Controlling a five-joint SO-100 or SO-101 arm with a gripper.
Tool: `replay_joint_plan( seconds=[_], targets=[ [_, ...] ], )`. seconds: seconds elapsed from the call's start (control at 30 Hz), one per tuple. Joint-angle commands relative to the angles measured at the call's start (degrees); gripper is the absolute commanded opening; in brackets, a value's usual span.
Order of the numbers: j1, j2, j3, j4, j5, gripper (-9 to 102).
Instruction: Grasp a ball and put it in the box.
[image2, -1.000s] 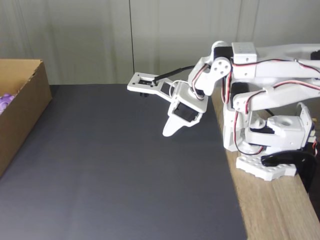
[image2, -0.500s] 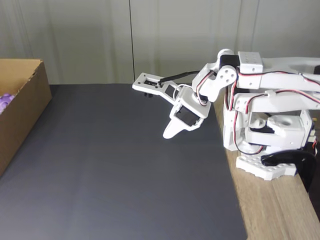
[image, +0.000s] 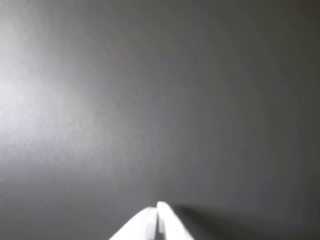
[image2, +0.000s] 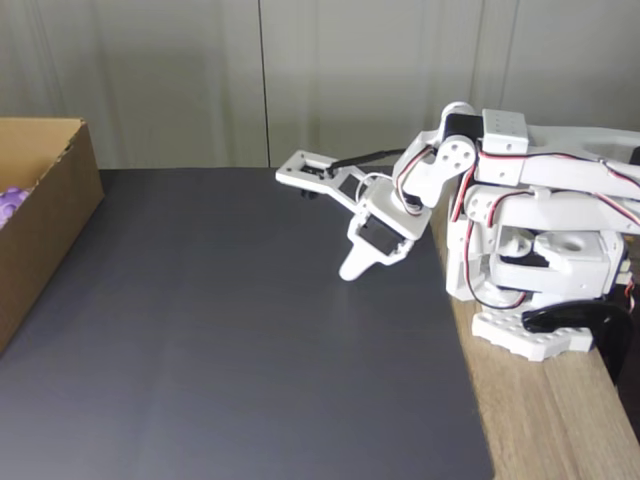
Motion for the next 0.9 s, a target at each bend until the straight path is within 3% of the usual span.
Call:
replay_joint_plan(
  seconds=[0.0,0.23,0.87],
  targets=[
    [0.53,0.26,-0.26,2.20,-0.53,0],
    [0.53,0.26,-0.26,11.51,0.70,0],
    [-1.32,0.26,-0.18,11.87,2.64,1]
  ],
)
